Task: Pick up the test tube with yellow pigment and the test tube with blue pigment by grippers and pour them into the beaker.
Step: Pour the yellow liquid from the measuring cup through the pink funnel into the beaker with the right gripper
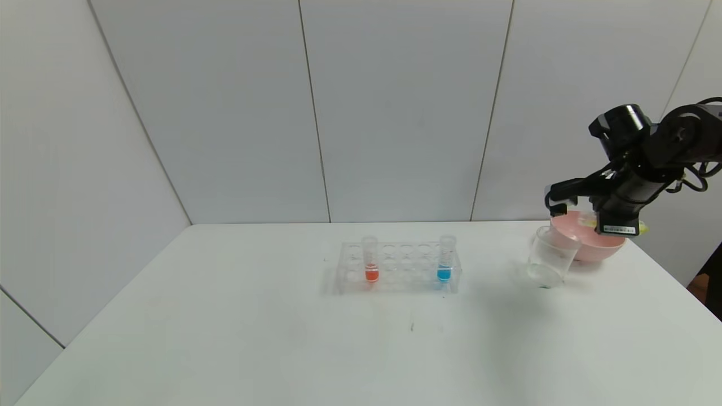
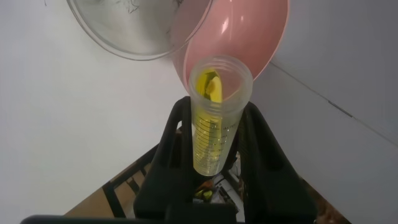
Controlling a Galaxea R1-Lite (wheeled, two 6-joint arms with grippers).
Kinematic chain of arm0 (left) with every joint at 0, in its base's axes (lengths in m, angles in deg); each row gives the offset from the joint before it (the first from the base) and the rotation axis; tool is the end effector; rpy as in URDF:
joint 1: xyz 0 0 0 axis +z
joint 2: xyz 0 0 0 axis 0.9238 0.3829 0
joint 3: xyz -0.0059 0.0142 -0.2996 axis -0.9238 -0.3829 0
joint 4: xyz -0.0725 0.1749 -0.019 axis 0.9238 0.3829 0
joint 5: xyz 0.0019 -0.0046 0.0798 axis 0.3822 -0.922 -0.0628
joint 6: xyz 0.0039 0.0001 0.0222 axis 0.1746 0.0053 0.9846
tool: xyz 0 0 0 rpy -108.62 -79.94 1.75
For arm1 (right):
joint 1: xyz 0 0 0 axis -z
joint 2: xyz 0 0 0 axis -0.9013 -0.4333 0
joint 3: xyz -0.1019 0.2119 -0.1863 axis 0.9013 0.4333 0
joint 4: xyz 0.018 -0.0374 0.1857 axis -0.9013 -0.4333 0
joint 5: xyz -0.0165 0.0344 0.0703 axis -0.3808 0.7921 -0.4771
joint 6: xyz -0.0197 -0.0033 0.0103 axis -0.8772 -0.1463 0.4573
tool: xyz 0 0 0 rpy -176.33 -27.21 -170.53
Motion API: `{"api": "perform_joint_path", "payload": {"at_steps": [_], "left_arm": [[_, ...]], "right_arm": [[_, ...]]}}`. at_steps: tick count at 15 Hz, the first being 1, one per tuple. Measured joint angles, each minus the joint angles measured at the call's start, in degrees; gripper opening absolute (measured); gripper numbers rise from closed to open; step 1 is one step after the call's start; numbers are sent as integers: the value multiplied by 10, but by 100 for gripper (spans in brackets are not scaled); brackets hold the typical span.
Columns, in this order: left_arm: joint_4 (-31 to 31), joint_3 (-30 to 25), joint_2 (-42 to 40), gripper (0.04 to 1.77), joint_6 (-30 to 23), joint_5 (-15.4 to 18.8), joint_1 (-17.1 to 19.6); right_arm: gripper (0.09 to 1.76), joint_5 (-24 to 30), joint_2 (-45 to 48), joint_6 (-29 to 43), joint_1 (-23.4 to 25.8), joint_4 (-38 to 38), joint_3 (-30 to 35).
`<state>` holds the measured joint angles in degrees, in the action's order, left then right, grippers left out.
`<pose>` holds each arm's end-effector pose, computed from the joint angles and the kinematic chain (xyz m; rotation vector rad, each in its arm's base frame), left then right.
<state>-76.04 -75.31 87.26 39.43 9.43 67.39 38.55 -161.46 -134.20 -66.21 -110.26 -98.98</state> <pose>-0.0226 0.0000 0.0757 -0.0044 0.0023 -0.0022 0.4066 0.0057 0.2183 -1.3433 1.0057 0.3467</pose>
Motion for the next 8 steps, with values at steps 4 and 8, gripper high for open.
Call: {"api": "perform_joint_path", "payload": {"at_steps": [4,8], "left_arm": [[0,0,0,176,0,0,0],[0,0,0,176,0,0,0]], "right_arm": [[50,-25,-5,-5,-12,6,0],[50,-66,-12,-11,-25,7,0]]}}
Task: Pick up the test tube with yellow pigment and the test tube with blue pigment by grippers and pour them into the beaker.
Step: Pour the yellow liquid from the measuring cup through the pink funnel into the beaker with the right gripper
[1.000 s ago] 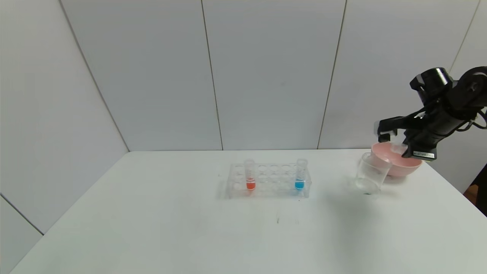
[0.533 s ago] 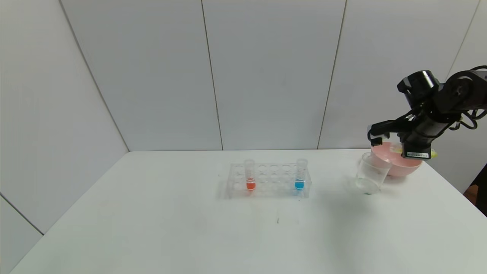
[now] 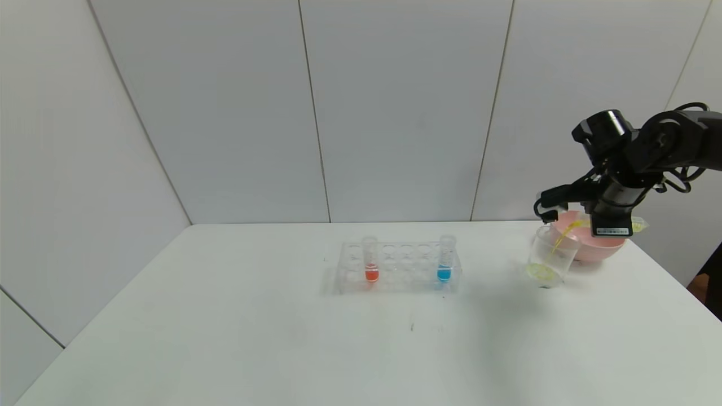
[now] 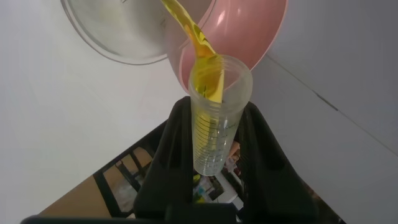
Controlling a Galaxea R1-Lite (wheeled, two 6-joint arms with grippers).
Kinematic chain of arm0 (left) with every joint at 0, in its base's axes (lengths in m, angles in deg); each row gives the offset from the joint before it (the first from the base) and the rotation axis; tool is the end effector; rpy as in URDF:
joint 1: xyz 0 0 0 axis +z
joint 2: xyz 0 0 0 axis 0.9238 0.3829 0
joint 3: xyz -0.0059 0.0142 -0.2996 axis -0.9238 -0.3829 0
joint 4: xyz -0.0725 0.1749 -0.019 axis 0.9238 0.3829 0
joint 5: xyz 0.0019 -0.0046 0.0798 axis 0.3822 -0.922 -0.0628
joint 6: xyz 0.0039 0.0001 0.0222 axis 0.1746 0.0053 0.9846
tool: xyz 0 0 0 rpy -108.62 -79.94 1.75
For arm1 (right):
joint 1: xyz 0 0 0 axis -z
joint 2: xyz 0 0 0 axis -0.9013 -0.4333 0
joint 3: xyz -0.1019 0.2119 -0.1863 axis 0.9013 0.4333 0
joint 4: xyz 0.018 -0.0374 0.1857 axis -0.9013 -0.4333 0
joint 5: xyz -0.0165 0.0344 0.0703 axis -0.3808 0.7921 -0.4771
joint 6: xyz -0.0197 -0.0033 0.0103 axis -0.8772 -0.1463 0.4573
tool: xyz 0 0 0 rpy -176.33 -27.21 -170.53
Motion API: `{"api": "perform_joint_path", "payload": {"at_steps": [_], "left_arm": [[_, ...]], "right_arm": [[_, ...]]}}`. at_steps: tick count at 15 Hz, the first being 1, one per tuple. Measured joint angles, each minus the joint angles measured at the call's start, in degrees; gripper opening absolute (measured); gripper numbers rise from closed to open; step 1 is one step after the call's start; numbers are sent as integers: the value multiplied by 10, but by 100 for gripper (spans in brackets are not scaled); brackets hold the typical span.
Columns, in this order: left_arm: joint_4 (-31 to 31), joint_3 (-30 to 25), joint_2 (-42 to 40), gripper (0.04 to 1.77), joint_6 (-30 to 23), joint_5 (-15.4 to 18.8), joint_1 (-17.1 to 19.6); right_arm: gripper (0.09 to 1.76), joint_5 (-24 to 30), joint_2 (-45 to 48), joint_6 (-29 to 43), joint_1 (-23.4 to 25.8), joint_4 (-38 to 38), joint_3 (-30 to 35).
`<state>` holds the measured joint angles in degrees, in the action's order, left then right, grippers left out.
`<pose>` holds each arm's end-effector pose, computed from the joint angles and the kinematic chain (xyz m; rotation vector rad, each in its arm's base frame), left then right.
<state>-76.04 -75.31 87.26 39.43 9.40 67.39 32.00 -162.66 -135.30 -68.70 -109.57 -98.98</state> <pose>-0.0226 0.0000 0.0757 -0.0044 0.0023 -0.0017 0.4111 0.0214 0.2113 -1.4316 1.0502 0.2988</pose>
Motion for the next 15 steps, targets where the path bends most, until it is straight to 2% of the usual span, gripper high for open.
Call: {"api": "perform_joint_path", "payload": {"at_steps": [3,6,15], "left_arm": [[0,0,0,176,0,0,0],[0,0,0,176,0,0,0],[0,0,0,176,0,0,0]], "right_arm": [[50,-6,-4,-2,-7,4,0],[50,-51,-7,-18,-15,5,0],[50,-73,-15,-26,-29,15,0]]}}
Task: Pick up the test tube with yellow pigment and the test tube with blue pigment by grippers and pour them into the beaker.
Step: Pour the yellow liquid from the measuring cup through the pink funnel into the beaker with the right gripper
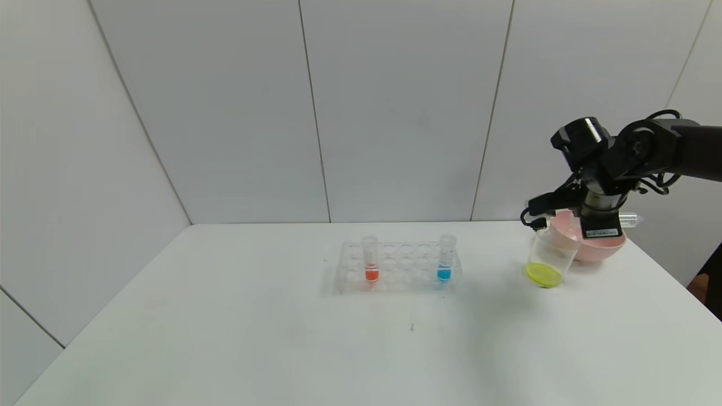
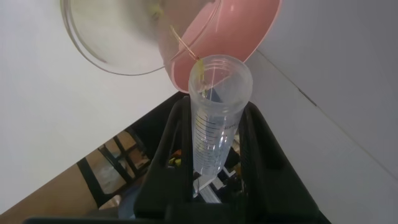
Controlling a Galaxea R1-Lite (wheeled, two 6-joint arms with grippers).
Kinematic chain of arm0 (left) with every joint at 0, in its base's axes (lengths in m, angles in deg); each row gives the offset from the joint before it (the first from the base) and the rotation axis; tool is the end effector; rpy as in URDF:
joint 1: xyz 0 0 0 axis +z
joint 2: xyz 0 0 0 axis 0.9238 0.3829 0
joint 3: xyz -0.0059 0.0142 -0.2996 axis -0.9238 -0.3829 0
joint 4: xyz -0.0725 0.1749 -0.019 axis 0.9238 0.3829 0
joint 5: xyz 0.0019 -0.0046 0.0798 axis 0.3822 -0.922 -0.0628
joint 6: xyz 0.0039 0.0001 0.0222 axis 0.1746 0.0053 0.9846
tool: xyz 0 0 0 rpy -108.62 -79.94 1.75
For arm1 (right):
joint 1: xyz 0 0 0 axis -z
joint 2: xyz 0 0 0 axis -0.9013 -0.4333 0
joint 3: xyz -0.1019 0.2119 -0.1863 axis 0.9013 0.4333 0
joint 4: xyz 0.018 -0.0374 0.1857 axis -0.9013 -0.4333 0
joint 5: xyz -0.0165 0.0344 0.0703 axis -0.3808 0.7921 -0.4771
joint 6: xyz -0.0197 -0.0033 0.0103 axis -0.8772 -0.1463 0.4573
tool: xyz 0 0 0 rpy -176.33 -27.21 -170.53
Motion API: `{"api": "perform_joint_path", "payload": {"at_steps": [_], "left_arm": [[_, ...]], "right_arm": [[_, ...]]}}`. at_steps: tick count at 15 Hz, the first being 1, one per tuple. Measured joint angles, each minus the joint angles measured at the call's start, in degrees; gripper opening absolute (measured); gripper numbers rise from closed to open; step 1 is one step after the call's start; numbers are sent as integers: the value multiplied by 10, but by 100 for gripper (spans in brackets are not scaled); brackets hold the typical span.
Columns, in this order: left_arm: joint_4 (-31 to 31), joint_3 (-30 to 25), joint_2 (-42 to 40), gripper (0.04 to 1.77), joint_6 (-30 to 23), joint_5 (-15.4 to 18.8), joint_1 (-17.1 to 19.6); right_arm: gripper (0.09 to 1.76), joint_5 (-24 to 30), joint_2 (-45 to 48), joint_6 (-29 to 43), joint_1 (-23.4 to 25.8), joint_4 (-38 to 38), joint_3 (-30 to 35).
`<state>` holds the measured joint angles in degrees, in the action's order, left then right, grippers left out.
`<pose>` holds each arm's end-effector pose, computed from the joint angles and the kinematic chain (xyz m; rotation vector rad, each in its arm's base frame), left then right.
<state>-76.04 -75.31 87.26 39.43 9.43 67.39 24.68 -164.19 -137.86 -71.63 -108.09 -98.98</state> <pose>-0.0226 0.0000 0.0757 -0.0044 0.0023 -0.0022 0.4165 0.0408 0.2029 -1.5512 1.0878 0.2491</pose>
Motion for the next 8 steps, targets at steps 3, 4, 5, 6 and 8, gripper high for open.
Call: {"api": "perform_joint_path", "payload": {"at_steps": [3,4,5,6,8], "left_arm": [[0,0,0,176,0,0,0],[0,0,0,176,0,0,0],[0,0,0,176,0,0,0],[0,0,0,176,0,0,0],[0,0,0,176,0,0,0]], "right_arm": [[50,0,0,0,-1,0,0],[50,2,1,1,-1,0,0],[50,7,3,1,-1,-1,0],[50,22,8,1,2,-2,0],[50,90,24,2,14,-2,0]]}}
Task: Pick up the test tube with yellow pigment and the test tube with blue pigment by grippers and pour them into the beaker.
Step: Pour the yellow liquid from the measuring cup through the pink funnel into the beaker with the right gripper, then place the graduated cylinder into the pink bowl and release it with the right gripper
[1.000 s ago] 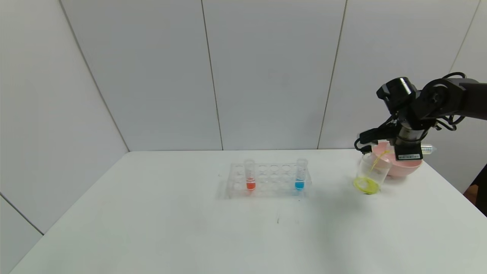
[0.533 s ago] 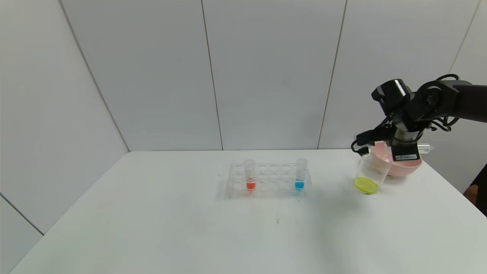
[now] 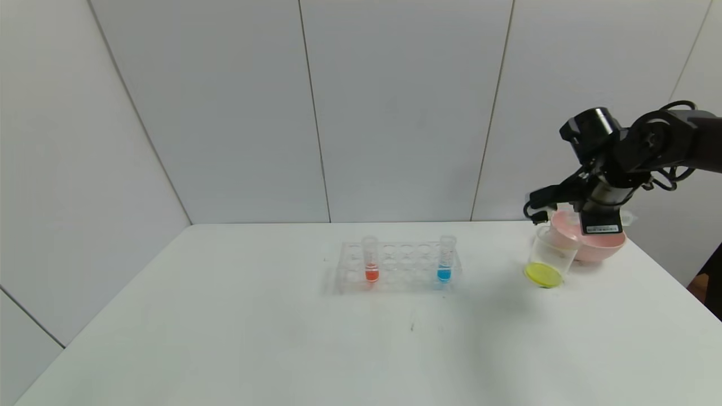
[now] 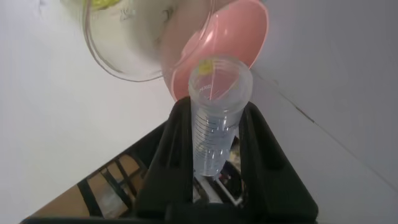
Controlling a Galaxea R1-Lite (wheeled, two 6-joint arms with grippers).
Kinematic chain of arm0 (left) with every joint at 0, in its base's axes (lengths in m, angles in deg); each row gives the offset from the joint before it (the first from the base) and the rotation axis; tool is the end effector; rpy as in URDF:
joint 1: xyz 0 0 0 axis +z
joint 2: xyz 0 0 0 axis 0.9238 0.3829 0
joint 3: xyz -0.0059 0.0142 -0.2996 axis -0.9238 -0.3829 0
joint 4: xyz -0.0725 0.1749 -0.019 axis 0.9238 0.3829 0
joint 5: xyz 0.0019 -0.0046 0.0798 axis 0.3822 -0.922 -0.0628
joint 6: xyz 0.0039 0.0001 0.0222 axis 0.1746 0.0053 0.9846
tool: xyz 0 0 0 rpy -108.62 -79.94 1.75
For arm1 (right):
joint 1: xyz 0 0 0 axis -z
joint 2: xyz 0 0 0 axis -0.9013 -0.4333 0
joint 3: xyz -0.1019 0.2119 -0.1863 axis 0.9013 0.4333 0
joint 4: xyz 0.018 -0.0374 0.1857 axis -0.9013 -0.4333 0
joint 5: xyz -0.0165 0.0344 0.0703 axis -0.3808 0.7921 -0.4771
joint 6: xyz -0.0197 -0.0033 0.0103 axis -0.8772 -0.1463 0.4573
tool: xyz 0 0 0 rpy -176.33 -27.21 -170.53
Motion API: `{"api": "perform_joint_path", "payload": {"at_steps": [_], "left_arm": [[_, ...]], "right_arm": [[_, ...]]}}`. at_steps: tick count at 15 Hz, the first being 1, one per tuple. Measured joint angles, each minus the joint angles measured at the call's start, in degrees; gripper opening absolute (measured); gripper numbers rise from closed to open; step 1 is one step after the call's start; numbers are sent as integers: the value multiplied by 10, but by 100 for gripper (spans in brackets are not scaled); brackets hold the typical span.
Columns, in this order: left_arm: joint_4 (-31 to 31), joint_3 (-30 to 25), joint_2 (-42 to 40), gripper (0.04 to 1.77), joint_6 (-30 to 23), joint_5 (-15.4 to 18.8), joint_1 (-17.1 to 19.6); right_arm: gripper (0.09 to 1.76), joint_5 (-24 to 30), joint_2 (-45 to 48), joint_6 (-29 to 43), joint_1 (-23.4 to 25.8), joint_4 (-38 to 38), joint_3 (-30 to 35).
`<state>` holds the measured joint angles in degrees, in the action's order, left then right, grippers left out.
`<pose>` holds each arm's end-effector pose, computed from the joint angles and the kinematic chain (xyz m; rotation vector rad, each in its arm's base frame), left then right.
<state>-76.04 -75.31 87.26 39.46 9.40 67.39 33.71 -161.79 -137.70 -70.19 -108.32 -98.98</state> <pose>-0.0226 0.0000 0.0757 -0.0038 0.0023 -0.0017 0.4090 0.0325 0.2186 -1.4697 0.9827 0.3399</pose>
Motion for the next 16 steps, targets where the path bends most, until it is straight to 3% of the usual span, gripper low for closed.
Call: {"api": "perform_joint_path", "payload": {"at_steps": [4,8,11,14,16], "left_arm": [[0,0,0,176,0,0,0],[0,0,0,176,0,0,0],[0,0,0,176,0,0,0],[0,0,0,176,0,0,0],[0,0,0,176,0,0,0]], "right_arm": [[50,230,40,58,44,-3,1],[50,459,78,285,86,2,14],[50,619,129,364,138,11,40],[50,678,196,391,202,58,133],[50,691,243,451,236,171,226]]}}
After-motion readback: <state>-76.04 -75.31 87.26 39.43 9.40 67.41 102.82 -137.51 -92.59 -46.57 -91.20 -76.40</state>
